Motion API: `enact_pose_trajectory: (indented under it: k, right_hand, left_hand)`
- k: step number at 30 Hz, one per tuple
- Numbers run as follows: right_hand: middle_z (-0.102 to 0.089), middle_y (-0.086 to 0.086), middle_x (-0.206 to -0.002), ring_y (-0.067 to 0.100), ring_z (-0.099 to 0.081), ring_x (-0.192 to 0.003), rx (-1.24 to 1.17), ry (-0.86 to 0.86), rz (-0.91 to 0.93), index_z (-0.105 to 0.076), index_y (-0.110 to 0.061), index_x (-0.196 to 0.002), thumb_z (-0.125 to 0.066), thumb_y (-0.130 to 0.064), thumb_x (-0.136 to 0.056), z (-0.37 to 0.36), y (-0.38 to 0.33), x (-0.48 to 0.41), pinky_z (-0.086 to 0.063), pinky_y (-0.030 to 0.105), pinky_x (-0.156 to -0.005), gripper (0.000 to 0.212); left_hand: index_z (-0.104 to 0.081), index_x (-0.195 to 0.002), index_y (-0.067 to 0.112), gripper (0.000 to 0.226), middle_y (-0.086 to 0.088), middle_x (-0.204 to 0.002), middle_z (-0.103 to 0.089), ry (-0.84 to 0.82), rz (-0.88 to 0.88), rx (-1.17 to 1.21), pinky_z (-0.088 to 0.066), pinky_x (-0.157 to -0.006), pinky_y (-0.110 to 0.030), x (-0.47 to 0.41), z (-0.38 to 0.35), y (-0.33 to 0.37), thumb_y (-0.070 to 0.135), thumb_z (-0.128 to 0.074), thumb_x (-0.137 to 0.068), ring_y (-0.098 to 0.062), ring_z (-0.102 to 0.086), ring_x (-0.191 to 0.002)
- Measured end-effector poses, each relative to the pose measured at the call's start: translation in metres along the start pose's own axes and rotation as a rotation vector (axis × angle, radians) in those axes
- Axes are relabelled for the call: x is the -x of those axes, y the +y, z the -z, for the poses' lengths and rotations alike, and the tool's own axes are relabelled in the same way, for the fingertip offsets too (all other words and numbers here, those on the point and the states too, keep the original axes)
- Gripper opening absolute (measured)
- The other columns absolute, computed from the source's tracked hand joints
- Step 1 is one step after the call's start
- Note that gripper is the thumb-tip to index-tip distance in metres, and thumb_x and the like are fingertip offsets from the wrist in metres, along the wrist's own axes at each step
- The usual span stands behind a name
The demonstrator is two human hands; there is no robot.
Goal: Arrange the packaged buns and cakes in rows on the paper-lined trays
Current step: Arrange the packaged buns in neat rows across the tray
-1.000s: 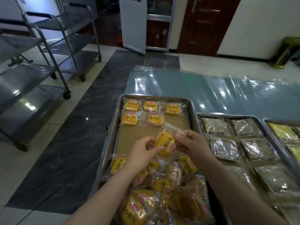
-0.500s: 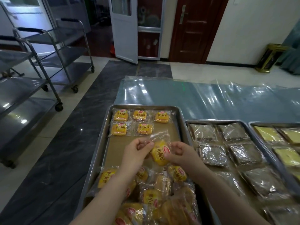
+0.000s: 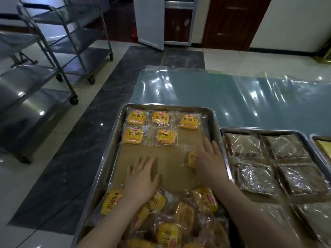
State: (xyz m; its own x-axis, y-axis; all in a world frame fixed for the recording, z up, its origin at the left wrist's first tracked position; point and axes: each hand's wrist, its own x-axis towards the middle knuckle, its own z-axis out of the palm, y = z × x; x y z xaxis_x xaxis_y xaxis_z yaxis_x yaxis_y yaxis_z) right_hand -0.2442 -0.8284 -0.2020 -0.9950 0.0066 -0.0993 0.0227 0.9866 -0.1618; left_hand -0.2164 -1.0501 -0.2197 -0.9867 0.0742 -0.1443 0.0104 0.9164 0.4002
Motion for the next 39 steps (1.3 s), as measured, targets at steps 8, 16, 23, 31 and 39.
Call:
enact_pose_trajectory:
  k: [8,16,23,31,39]
  right_hand:
    - [0.023,-0.001,-0.157,0.031,0.028,-0.139,-0.018,-0.105,0.060,0.011,-0.037,-0.148,-0.030,-0.041,-0.100,-0.031,0.003,-0.018,0.010,0.050,-0.110,0.064]
    - [0.026,0.001,-0.156,0.028,0.032,-0.137,0.010,-0.056,0.099,0.009,-0.036,-0.149,-0.027,-0.047,-0.099,-0.035,0.001,-0.071,0.018,0.047,-0.105,0.063]
    - [0.007,0.003,-0.160,0.027,0.017,-0.144,-0.063,0.063,0.134,-0.011,-0.030,-0.151,-0.041,-0.041,-0.096,-0.013,-0.012,-0.049,0.011,0.048,-0.111,0.063]
    - [-0.051,-0.002,-0.110,0.020,-0.054,-0.101,-0.191,-0.208,0.058,-0.055,-0.021,-0.110,-0.056,-0.035,-0.088,0.014,0.015,0.059,-0.041,0.027,-0.077,0.026]
    - [-0.057,0.005,-0.121,0.027,-0.054,-0.110,-0.095,-0.224,0.083,-0.039,-0.022,-0.136,-0.055,-0.023,-0.089,0.008,0.005,0.099,-0.046,0.034,-0.085,0.050]
  left_hand:
    - [0.014,-0.145,0.039,0.069,0.007,-0.149,0.028,-0.101,0.113,-0.135,0.021,-0.102,-0.055,-0.005,-0.026,-0.018,0.065,-0.009,-0.085,-0.021,0.025,-0.138]
    - [0.021,-0.142,0.041,0.072,0.007,-0.148,0.033,-0.157,0.123,-0.141,0.026,-0.097,-0.053,-0.007,-0.026,-0.021,0.067,-0.003,-0.079,-0.021,0.033,-0.134]
    - [0.005,-0.147,0.039,0.066,0.008,-0.153,0.020,-0.209,0.100,-0.086,0.016,-0.106,-0.052,-0.008,-0.011,-0.018,0.065,-0.015,-0.089,-0.022,0.018,-0.142]
    - [-0.035,-0.140,0.035,0.050,0.009,-0.145,-0.038,-0.030,-0.005,0.263,-0.033,-0.109,-0.038,0.046,0.045,-0.039,0.036,-0.051,-0.093,-0.012,-0.035,-0.132]
    - [-0.016,-0.147,0.034,0.061,0.011,-0.156,-0.004,-0.094,0.015,0.055,-0.006,-0.116,-0.041,0.109,0.036,-0.063,0.048,-0.042,-0.093,-0.010,0.000,-0.143]
